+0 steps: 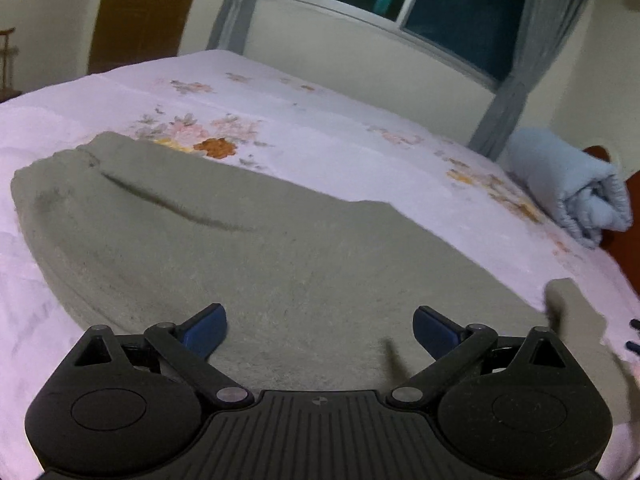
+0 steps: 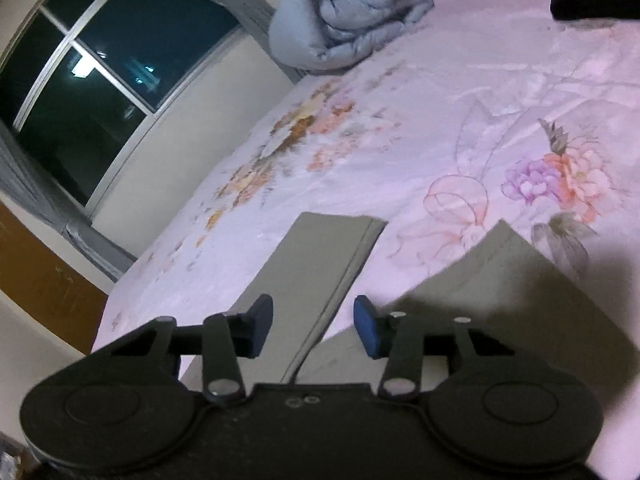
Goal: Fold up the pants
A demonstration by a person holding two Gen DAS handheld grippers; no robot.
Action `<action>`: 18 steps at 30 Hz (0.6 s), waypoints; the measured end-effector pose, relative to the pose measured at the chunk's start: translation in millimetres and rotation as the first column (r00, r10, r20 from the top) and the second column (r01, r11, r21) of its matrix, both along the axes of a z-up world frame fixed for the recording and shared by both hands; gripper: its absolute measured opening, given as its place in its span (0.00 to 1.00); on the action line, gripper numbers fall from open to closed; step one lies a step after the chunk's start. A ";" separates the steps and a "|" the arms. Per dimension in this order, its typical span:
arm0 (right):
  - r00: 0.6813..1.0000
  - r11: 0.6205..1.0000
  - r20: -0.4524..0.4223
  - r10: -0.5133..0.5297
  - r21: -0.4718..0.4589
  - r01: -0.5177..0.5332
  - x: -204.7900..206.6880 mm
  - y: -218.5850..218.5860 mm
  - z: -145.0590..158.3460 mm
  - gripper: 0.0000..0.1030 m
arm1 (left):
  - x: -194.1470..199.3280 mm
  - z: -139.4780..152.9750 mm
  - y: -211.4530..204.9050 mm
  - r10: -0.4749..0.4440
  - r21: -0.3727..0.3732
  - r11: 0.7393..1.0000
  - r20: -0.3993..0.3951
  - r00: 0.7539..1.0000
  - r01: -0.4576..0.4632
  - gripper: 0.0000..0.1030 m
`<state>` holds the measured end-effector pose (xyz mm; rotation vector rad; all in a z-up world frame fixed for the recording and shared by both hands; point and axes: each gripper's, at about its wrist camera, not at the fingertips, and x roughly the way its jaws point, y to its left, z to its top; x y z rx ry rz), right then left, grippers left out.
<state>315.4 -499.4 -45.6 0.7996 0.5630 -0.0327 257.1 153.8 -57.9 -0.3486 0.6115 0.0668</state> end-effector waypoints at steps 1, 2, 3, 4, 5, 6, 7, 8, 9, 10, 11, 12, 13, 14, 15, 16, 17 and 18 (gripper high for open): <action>1.000 1.000 -0.006 0.000 0.002 0.000 6.5 -3.3 -1.9 0.36 | 1.2 -2.7 -3.7 0.010 0.027 1.000 -0.004 1.000 -0.010 0.97; 1.000 1.000 -0.013 -0.001 0.008 0.001 13.4 -7.3 -5.6 0.35 | 3.1 -6.5 -8.4 0.018 0.045 0.999 -0.007 1.000 -0.018 0.97; 1.000 1.000 -0.021 0.000 0.019 0.000 21.7 -12.8 -11.3 0.34 | 6.2 -8.6 -8.9 0.038 0.043 0.998 -0.011 0.999 -0.037 0.97; 1.000 1.000 -0.028 0.000 0.026 0.001 26.9 -18.2 -16.9 0.34 | 9.3 -10.0 -11.0 0.057 0.034 0.998 -0.007 0.998 -0.057 0.97; 0.999 1.000 -0.039 -0.001 0.031 0.003 33.0 -19.9 -20.7 0.34 | 11.6 -11.0 -10.3 0.084 0.033 0.996 -0.003 0.996 -0.084 0.97; 0.999 0.999 -0.047 -0.001 0.044 0.003 39.9 -22.5 -25.9 0.33 | 12.7 -12.8 -10.1 0.110 0.042 0.993 -0.002 0.994 -0.110 0.97; 0.999 0.999 -0.052 0.001 0.053 0.001 43.9 -24.7 -29.4 0.33 | 15.6 -14.8 -10.4 0.126 0.051 0.991 0.001 0.992 -0.125 0.97; 0.998 0.999 -0.059 0.003 0.054 0.000 48.8 -25.7 -32.7 0.32 | 18.2 -16.9 -10.9 0.131 0.060 0.990 -0.003 0.991 -0.131 0.97; 0.998 0.998 -0.061 0.004 0.059 -0.001 52.6 -26.3 -35.6 0.31 | 20.8 -18.9 -12.3 0.133 0.071 0.989 -0.011 0.991 -0.132 0.97; 0.998 0.998 -0.061 0.005 0.067 -0.001 54.1 -26.7 -36.4 0.31 | 23.0 -20.6 -13.4 0.131 0.080 0.988 -0.019 0.991 -0.130 0.97; 0.998 0.997 -0.061 0.006 0.080 -0.002 58.0 -27.8 -39.1 0.29 | 25.0 -21.6 -14.8 0.129 0.091 0.988 -0.028 0.991 -0.126 0.97; 0.998 0.996 -0.066 0.005 0.091 0.001 62.2 -28.5 -41.7 0.24 | 27.8 -22.6 -16.9 0.124 0.110 0.987 -0.041 0.991 -0.119 0.97; 0.997 0.996 -0.071 0.007 0.092 0.000 63.6 -28.7 -42.2 0.22 | 30.6 -23.4 -19.1 0.120 0.134 0.985 -0.057 0.991 -0.111 0.97; 0.997 0.996 -0.077 0.010 0.090 -0.003 67.5 -29.1 -42.4 0.14 | 33.5 -24.1 -21.0 0.116 0.152 0.983 -0.070 0.991 -0.105 0.97; 0.996 0.997 -0.088 0.010 0.083 -0.003 69.7 -28.9 -42.8 0.06 | 36.1 -25.0 -23.4 0.110 0.171 0.981 -0.088 0.990 -0.094 0.97; 0.996 0.996 -0.089 0.013 0.084 -0.006 70.3 -29.1 -42.8 0.05 | 37.9 -25.0 -25.1 0.103 0.186 0.979 -0.109 0.989 -0.081 0.97; 0.996 0.996 -0.082 0.021 0.084 -0.014 68.8 -28.7 -40.7 0.02 | 40.1 -25.1 -26.0 0.093 0.199 0.978 -0.125 0.988 -0.067 0.98; 0.997 0.997 -0.067 0.031 0.067 -0.027 64.8 -26.7 -33.9 0.01 | 42.8 -25.2 -26.5 0.075 0.207 0.977 -0.147 0.986 -0.044 0.99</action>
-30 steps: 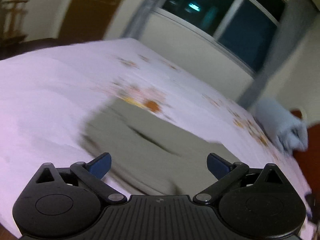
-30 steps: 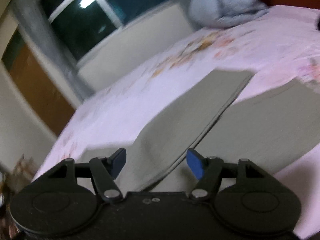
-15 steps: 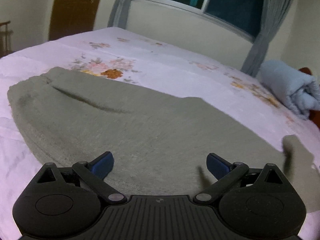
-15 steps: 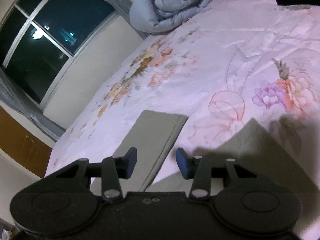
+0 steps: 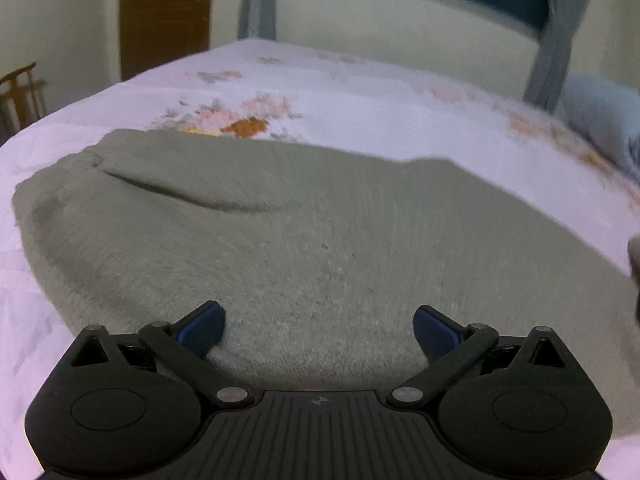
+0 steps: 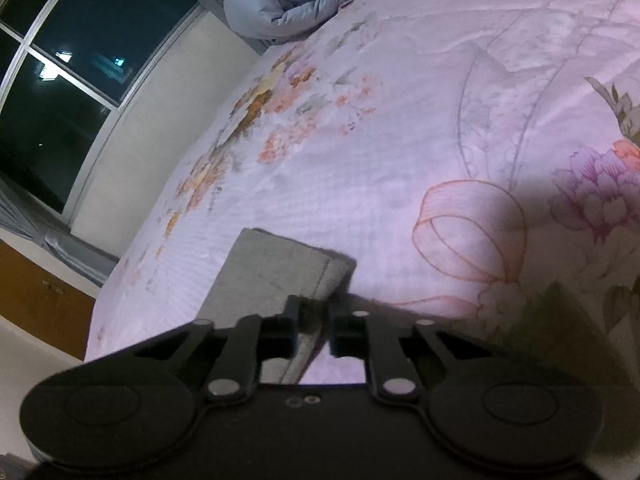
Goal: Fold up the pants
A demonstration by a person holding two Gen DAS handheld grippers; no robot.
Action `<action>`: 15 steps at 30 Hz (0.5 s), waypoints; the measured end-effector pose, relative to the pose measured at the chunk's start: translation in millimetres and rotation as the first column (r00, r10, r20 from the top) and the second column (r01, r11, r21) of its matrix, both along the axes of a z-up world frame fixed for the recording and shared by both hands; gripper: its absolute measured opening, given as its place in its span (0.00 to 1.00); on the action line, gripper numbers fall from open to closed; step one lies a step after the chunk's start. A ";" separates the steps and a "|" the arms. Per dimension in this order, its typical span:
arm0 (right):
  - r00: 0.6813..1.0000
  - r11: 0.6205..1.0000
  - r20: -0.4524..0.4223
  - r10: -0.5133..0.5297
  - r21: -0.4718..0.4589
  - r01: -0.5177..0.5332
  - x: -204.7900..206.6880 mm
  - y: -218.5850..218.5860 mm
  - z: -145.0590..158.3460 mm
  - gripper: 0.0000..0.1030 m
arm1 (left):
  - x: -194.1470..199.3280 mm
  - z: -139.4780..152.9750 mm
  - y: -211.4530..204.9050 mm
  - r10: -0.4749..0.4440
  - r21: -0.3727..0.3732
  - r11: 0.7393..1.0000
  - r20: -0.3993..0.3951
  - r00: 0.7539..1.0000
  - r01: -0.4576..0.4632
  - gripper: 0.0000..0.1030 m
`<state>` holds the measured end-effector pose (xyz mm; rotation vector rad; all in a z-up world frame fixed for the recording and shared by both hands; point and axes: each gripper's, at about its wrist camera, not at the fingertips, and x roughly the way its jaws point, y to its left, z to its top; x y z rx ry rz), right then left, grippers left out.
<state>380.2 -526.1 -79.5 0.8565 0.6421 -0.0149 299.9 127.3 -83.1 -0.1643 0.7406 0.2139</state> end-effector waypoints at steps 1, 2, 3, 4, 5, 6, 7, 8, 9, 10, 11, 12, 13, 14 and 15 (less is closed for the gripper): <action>1.000 1.000 0.019 0.008 -0.021 -0.007 -4.3 1.4 8.6 0.01 | 2.2 0.6 0.9 -0.023 0.002 1.000 -0.021 1.000 0.023 1.00; 0.999 0.999 0.040 0.011 -0.032 -0.010 -8.9 2.1 16.6 0.01 | 3.7 1.9 3.2 -0.039 -0.007 0.999 -0.034 0.999 0.038 1.00; 0.997 0.999 0.072 0.014 -0.041 -0.011 -19.7 3.4 31.1 0.01 | 4.8 3.5 6.1 -0.056 -0.020 0.998 -0.045 0.997 0.055 1.00; 0.995 0.998 0.101 0.018 -0.059 -0.012 -30.9 5.2 45.0 0.01 | 4.9 5.4 9.6 -0.075 -0.035 0.997 -0.053 0.996 0.074 1.00; 0.992 0.997 0.123 0.019 -0.079 -0.010 -41.3 6.9 57.3 0.01 | 4.8 6.2 11.9 -0.094 -0.043 0.995 -0.058 0.994 0.091 0.99; 0.988 0.996 0.153 0.022 -0.093 -0.008 -56.5 7.8 72.0 0.01 | 4.3 6.7 13.8 -0.114 -0.049 0.993 -0.059 0.992 0.111 0.99; 0.984 0.993 0.175 0.022 -0.114 -0.002 -72.8 8.3 85.7 0.01 | 3.0 7.0 15.9 -0.133 -0.057 0.990 -0.059 0.989 0.130 0.99; 0.983 0.990 0.184 0.018 -0.139 0.008 -86.9 8.0 96.6 0.01 | 1.6 7.6 17.6 -0.154 -0.064 0.987 -0.059 0.986 0.151 0.99; 0.981 0.988 0.191 0.015 -0.154 0.015 -100.3 6.7 104.6 0.01 | 1.0 8.0 19.5 -0.173 -0.070 0.983 -0.061 0.983 0.169 0.99; 0.982 0.987 0.191 0.007 -0.161 0.024 -113.2 3.3 109.9 0.01 | 0.6 8.9 22.1 -0.199 -0.079 0.978 -0.065 0.978 0.193 0.99; 0.982 0.985 0.186 -0.008 -0.167 0.039 -123.8 0.0 113.4 0.01 | 0.1 10.2 25.9 -0.223 -0.094 0.972 -0.067 0.973 0.216 0.99; 0.982 0.984 0.187 -0.029 -0.168 0.061 -139.4 -5.2 115.5 0.01 | 0.2 10.7 28.8 -0.243 -0.107 0.966 -0.068 0.968 0.235 0.99; 0.982 0.984 0.182 -0.047 -0.163 0.077 -150.8 -10.0 114.2 0.01 | 1.2 10.8 32.6 -0.266 -0.116 0.959 -0.069 0.962 0.257 0.99; 0.984 0.982 0.170 -0.060 -0.164 0.088 -158.3 -12.4 110.8 0.01 | 0.6 11.5 36.0 -0.285 -0.130 0.953 -0.067 0.956 0.274 0.99; 0.986 0.980 0.149 -0.071 -0.171 0.096 -166.9 -15.0 104.2 0.01 | 0.6 11.4 38.9 -0.297 -0.138 0.948 -0.065 0.953 0.286 0.99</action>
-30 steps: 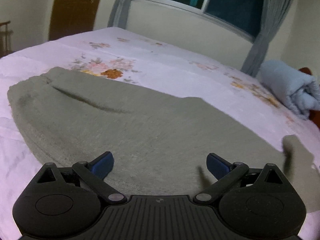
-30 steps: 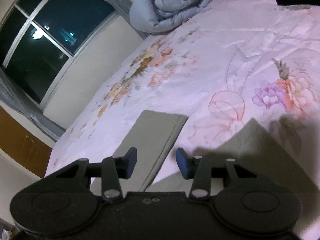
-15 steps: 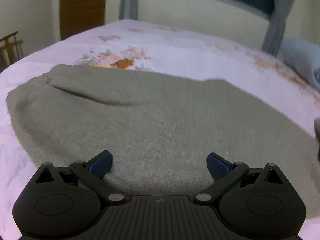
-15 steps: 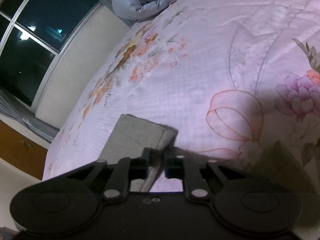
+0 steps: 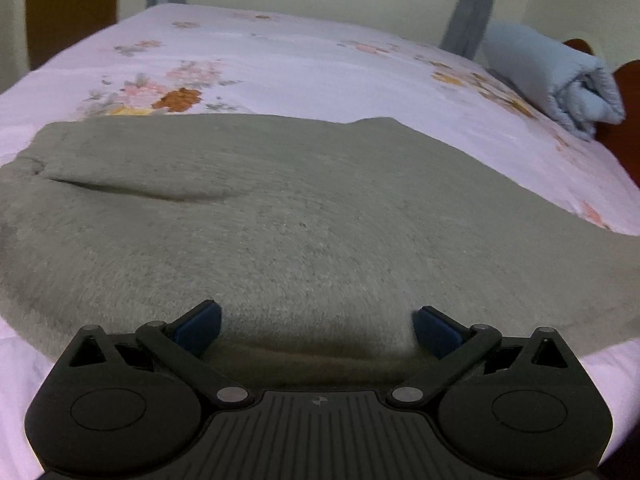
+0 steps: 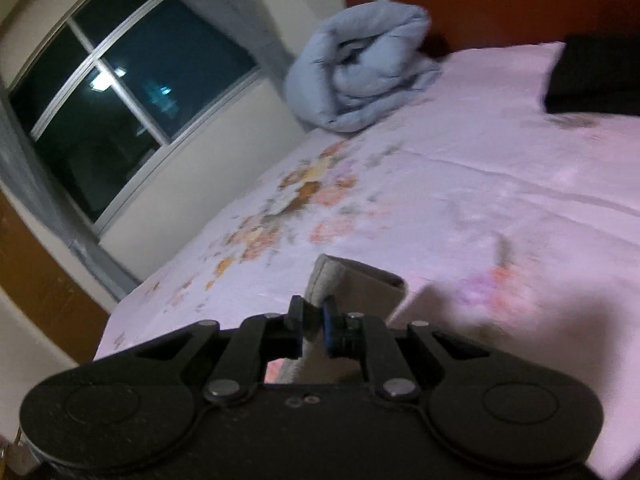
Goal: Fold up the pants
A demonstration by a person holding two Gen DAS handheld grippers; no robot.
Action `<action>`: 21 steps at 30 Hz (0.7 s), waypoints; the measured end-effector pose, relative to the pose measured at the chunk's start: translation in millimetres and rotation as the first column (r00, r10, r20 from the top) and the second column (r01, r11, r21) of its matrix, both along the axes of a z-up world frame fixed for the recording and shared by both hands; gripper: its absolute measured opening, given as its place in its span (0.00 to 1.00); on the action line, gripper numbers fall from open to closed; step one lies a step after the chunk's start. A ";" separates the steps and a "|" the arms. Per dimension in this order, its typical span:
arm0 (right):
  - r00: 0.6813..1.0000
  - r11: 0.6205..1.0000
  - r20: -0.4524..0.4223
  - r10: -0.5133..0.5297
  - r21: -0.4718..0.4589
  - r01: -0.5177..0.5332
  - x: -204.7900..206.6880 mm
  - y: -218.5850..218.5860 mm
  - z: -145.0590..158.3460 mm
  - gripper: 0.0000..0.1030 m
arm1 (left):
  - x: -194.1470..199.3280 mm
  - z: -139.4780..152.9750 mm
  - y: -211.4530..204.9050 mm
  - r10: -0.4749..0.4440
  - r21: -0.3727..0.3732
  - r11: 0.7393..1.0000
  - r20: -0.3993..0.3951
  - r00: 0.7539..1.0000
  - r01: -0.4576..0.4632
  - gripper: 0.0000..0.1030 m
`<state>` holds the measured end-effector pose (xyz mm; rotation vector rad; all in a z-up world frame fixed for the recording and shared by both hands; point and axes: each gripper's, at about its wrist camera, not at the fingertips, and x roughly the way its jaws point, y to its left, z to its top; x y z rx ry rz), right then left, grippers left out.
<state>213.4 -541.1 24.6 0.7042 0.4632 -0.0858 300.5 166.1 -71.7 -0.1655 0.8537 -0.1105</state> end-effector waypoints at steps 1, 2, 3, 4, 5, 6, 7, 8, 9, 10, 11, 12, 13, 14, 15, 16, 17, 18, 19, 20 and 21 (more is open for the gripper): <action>1.000 1.000 -0.023 -0.006 0.006 0.007 -5.3 -2.1 -9.2 0.01 | 1.1 -0.2 2.7 -0.016 -0.007 1.000 -0.001 1.000 0.016 0.99; 0.999 1.000 -0.042 -0.010 0.016 0.010 -7.7 -2.8 -17.4 0.01 | 0.8 0.1 3.7 -0.025 -0.010 1.000 -0.001 1.000 0.025 0.99; 0.998 0.999 -0.069 -0.015 0.029 0.017 -11.1 -5.1 -29.4 0.01 | 0.5 0.1 3.8 -0.031 -0.011 0.999 -0.002 1.000 0.031 0.99; 0.996 0.999 -0.091 -0.024 0.038 0.027 -11.7 -6.8 -39.4 0.01 | 0.5 0.2 3.9 -0.035 -0.013 0.999 -0.002 0.999 0.035 0.99; 0.993 0.997 -0.112 -0.038 0.055 0.045 -13.9 -8.6 -49.9 0.01 | 0.3 0.4 4.0 -0.034 -0.016 0.999 -0.001 0.999 0.034 0.99; 0.990 0.994 -0.130 -0.054 0.087 0.065 -16.6 -12.4 -61.6 0.01 | 0.8 -0.1 5.6 -0.033 -0.019 0.999 -0.001 0.999 0.033 0.99; 0.988 0.991 -0.141 -0.066 0.108 0.082 -19.2 -15.4 -70.4 0.01 | 0.5 -0.2 5.3 -0.030 -0.021 0.999 0.001 1.000 0.030 0.99; 0.985 0.988 -0.155 -0.077 0.119 0.096 -19.7 -17.0 -78.4 0.01 | 0.1 -0.2 5.3 -0.028 -0.023 0.999 0.001 1.000 0.028 0.99; 0.982 0.985 -0.167 -0.084 0.134 0.107 -20.2 -18.8 -85.2 0.01 | -0.1 -0.3 5.5 -0.028 -0.023 0.999 0.002 1.000 0.028 0.99; 0.982 0.984 -0.168 -0.085 0.139 0.109 -21.5 -18.2 -87.5 0.01 | 0.1 -0.4 6.2 -0.028 -0.025 0.999 0.002 1.000 0.028 0.99; 0.983 0.984 -0.162 -0.086 0.143 0.110 -23.8 -17.3 -86.4 0.01 | 0.6 -0.4 6.7 -0.029 -0.028 0.999 0.002 1.000 0.029 0.99; 0.986 0.982 -0.142 -0.089 0.152 0.110 -26.0 -16.9 -82.8 0.01 | 0.9 -0.4 7.5 -0.030 -0.030 0.999 0.002 1.000 0.030 0.99; 0.988 0.983 -0.126 -0.088 0.150 0.106 -28.2 -14.9 -78.2 0.01 | 1.3 -0.4 8.7 -0.030 -0.033 0.999 0.002 1.000 0.030 0.99; 0.990 0.985 -0.115 -0.084 0.141 0.100 -30.3 -13.3 -75.4 0.01 | 0.9 -0.4 8.8 -0.029 -0.036 0.999 0.003 1.000 0.029 0.99; 0.992 0.986 -0.103 -0.080 0.139 0.094 -32.3 -10.7 -70.8 0.01 | 0.5 -0.6 8.8 -0.028 -0.036 0.999 0.004 1.000 0.028 0.99; 0.992 0.985 -0.096 -0.079 0.147 0.093 -34.0 -9.3 -68.7 0.01 | 0.0 -0.8 8.2 -0.028 -0.035 0.999 0.005 1.000 0.028 0.99; 0.992 0.984 -0.093 -0.080 0.153 0.094 -34.5 -9.7 -70.1 0.01 | -0.1 -0.9 7.9 -0.028 -0.033 0.999 0.006 1.000 0.028 0.99; 0.992 0.984 -0.102 -0.081 0.153 0.096 -34.0 -9.7 -72.7 0.01 | -0.4 -1.1 7.3 -0.028 -0.031 0.999 0.007 1.000 0.028 1.00; 0.989 0.983 -0.123 -0.083 0.152 0.102 -31.5 -11.5 -78.6 0.01 | -0.5 -1.2 7.0 -0.029 -0.030 0.999 0.007 1.000 0.029 0.99; 0.984 0.979 -0.151 -0.091 0.166 0.116 -31.1 -14.1 -86.9 0.01 | -0.5 -0.9 7.0 -0.029 -0.030 0.999 0.007 1.000 0.030 1.00; 0.979 0.972 -0.179 -0.097 0.195 0.132 -29.8 -18.3 -98.2 0.02 | -0.7 -0.6 6.9 -0.030 -0.031 0.999 0.005 1.000 0.030 0.99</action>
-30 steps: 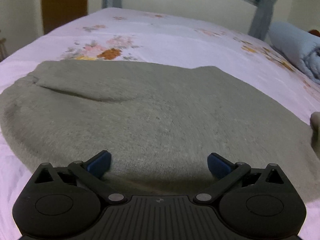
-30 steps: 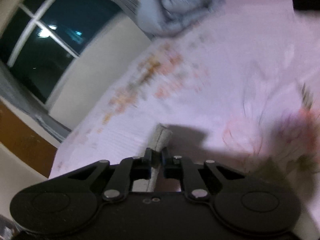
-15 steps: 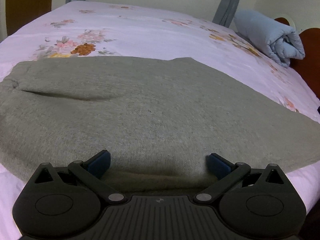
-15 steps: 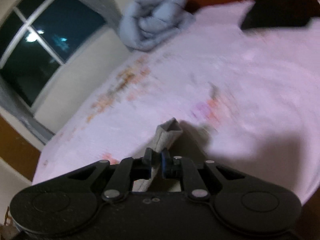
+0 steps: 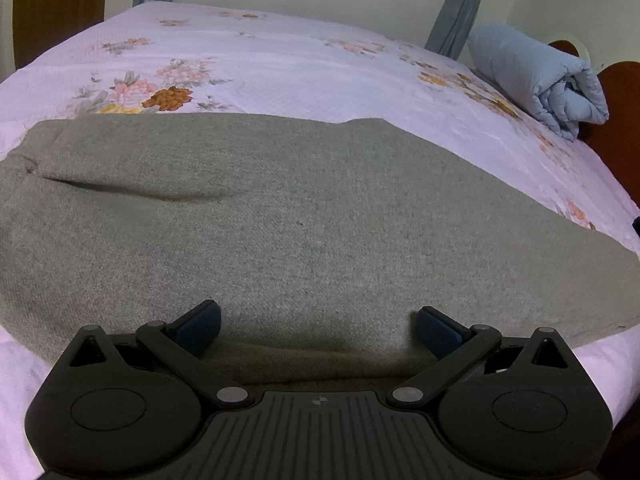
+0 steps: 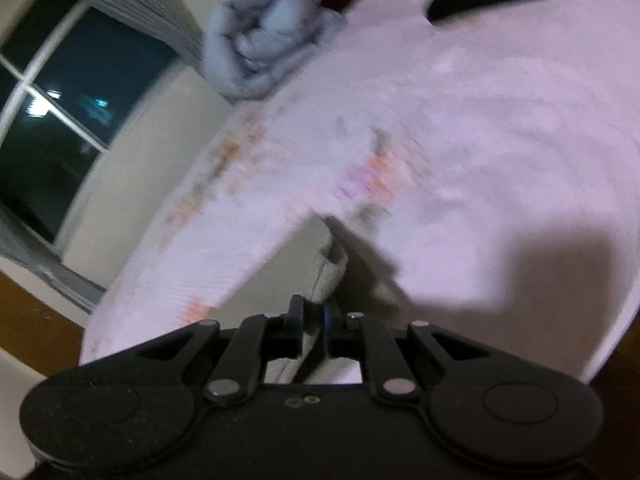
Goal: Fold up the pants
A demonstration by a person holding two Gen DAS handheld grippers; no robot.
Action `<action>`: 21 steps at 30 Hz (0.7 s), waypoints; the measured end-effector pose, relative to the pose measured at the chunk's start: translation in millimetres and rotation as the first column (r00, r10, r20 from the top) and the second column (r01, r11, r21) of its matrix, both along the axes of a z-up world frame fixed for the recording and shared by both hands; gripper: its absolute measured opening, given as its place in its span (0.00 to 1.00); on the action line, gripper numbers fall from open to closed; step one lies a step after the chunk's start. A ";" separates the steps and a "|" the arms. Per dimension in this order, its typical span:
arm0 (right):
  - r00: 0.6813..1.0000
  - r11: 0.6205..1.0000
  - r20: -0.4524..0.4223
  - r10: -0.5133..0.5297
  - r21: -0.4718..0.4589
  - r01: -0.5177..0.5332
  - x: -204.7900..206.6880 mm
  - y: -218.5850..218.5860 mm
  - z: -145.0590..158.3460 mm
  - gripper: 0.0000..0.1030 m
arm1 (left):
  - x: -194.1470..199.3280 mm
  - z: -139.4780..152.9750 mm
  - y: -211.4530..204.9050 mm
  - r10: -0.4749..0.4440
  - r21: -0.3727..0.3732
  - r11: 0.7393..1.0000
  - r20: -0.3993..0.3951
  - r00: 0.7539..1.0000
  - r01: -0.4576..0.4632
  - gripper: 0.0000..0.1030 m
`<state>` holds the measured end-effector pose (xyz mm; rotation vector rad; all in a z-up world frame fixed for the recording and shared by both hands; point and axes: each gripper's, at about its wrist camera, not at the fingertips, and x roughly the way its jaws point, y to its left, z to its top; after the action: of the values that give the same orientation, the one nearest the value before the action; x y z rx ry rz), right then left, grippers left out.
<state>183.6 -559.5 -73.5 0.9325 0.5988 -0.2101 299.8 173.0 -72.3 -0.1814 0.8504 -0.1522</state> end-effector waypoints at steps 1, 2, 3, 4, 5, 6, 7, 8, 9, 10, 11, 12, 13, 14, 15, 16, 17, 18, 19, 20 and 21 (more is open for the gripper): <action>1.000 0.999 -0.017 -0.007 0.033 0.007 0.9 -4.3 -8.9 0.02 | 0.2 0.4 0.6 0.000 -0.003 1.000 -0.002 1.000 0.000 1.00; 1.000 0.997 -0.007 -0.017 0.072 0.018 -1.4 -8.8 -14.7 0.01 | 0.2 0.9 1.5 0.001 -0.008 1.000 -0.003 1.000 -0.001 1.00; 0.999 0.996 0.019 -0.037 0.083 0.035 -7.3 -11.5 -12.2 0.09 | 0.3 1.4 2.1 -0.001 -0.011 1.000 -0.004 1.000 0.001 1.00; 0.998 0.997 0.031 -0.062 0.046 0.061 -14.5 -10.9 -5.0 0.13 | -0.2 1.8 2.5 -0.002 -0.013 1.000 -0.005 1.000 0.002 1.00; 0.996 0.996 0.041 -0.082 0.026 0.081 -21.3 -9.8 0.7 0.15 | -0.7 1.8 2.8 -0.004 -0.014 1.000 -0.003 1.000 0.004 1.00; 0.993 0.995 0.073 -0.088 0.051 0.084 -30.0 -11.4 4.2 0.15 | -1.6 1.5 2.1 -0.006 -0.012 1.000 0.001 1.000 0.006 1.00; 0.992 0.994 0.083 -0.091 0.074 0.085 -34.1 -12.2 4.1 0.16 | -2.0 0.7 1.7 -0.008 -0.008 1.000 0.004 1.000 0.008 1.00; 0.993 0.993 0.079 -0.092 0.088 0.085 -37.3 -12.3 3.2 0.17 | -2.5 0.3 1.0 -0.008 -0.005 1.000 0.007 1.000 0.008 1.00; 0.994 0.992 0.074 -0.081 0.107 0.073 -37.9 -12.2 0.6 0.18 | -3.1 0.1 0.1 -0.005 -0.002 1.000 0.011 1.000 0.005 1.00; 0.994 0.989 0.071 -0.081 0.130 0.071 -37.4 -12.5 -2.7 0.20 | -4.0 -0.1 -0.9 -0.001 -0.001 1.000 0.014 1.000 0.001 1.00; 0.994 0.985 0.067 -0.088 0.158 0.076 -35.6 -13.1 -6.9 0.23 | -4.7 -0.2 -1.5 0.002 0.000 1.000 0.017 1.000 -0.002 1.00; 0.993 0.980 0.065 -0.095 0.183 0.081 -33.8 -13.1 -11.4 0.25 | -5.6 -0.2 -2.0 0.005 0.000 1.000 0.020 1.000 -0.005 1.00; 0.992 0.975 0.068 -0.104 0.202 0.088 -31.0 -12.9 -14.9 0.26 | -6.3 -0.1 -2.0 0.008 -0.001 1.000 0.024 1.000 -0.008 1.00; 0.991 0.972 0.073 -0.112 0.217 0.093 -29.4 -11.7 -18.5 0.26 | -7.5 -0.2 -1.9 0.011 -0.004 1.000 0.029 1.000 -0.010 1.00; 0.990 0.967 0.075 -0.117 0.236 0.096 -26.2 -10.8 -21.8 0.26 | -8.4 -0.3 -1.8 0.012 -0.005 1.000 0.031 0.999 -0.011 1.00; 0.991 0.961 0.065 -0.121 0.258 0.100 -22.5 -9.9 -25.4 0.26 | -8.6 -0.3 -1.3 0.012 -0.005 1.000 0.032 0.999 -0.012 1.00; 0.991 0.957 0.056 -0.123 0.271 0.104 -19.3 -9.1 -28.3 0.26 | -9.0 -0.2 -1.3 0.015 -0.006 1.000 0.033 0.999 -0.014 1.00; 0.989 0.956 0.050 -0.139 0.267 0.120 -18.9 -8.2 -28.2 0.24 | -9.4 -0.2 -1.3 0.017 -0.008 1.000 0.034 0.999 -0.017 1.00; 0.985 0.954 0.050 -0.163 0.262 0.145 -22.8 -8.1 -26.3 0.24 | -9.6 -0.2 -1.6 0.019 -0.008 1.000 0.034 0.999 -0.019 1.00; 0.980 0.951 0.063 -0.189 0.261 0.167 -27.1 -8.3 -24.3 0.24 | -9.7 -0.3 -1.7 0.020 -0.008 1.000 0.034 0.999 -0.020 1.00; 0.977 0.949 0.084 -0.196 0.268 0.167 -30.5 -8.1 -22.3 0.24 | -9.5 -0.5 -1.9 0.020 -0.006 1.000 0.035 0.999 -0.020 1.00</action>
<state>153.1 -567.6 -95.9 1.2478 0.4437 -0.2473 290.3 171.1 -72.8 -0.1920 0.8132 -0.1388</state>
